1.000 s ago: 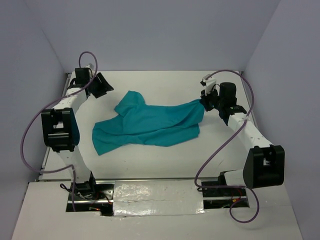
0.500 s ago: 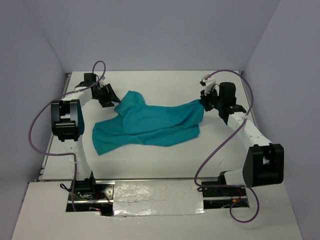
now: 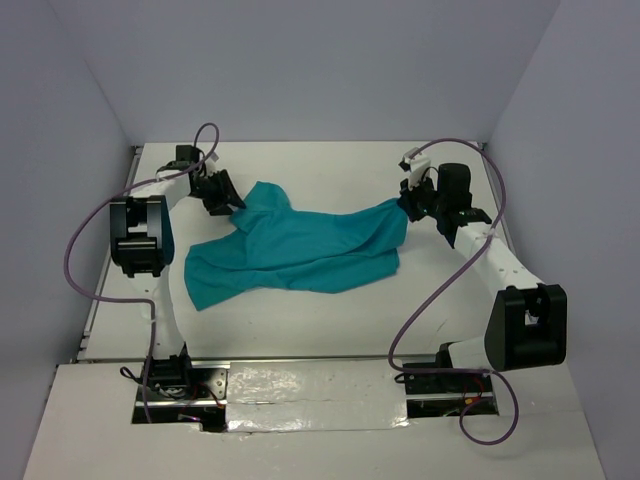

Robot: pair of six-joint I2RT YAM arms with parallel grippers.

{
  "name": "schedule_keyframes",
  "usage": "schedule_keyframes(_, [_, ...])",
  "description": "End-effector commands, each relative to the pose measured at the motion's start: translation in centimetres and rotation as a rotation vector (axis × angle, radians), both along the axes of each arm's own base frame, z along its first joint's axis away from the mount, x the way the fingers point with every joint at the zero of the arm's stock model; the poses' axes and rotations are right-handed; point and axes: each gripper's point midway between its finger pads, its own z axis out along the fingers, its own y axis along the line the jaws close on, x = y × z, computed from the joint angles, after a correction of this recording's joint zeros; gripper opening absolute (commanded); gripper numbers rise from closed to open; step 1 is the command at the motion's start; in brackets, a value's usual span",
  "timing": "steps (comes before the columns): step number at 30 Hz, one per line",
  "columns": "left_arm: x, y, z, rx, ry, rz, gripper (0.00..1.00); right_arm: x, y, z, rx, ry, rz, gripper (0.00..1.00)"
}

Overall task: Fold and stack the t-shirts
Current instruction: Flatten out the tshirt

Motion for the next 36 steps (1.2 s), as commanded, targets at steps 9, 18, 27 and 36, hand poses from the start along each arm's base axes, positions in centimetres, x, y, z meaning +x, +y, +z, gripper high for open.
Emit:
schedule_keyframes(9, [-0.5, -1.9, 1.2, -0.061, -0.01, -0.068, 0.32, 1.3, -0.1, 2.6, 0.012, -0.073, 0.003, 0.0])
schedule_keyframes(18, [-0.1, -2.1, 4.6, -0.079, -0.086, -0.05, 0.0, 1.4, 0.0, 3.1, 0.014, -0.086, 0.003, 0.0])
schedule_keyframes(27, [1.4, -0.7, 11.3, -0.054, -0.238, 0.006, 0.0, 1.3, -0.2, 3.5, 0.02, -0.097, -0.001, 0.0])
schedule_keyframes(36, [1.4, -0.3, 13.5, -0.043, -0.292, 0.013, 0.0, 1.8, -0.3, 4.3, 0.02, -0.116, -0.007, 0.0])
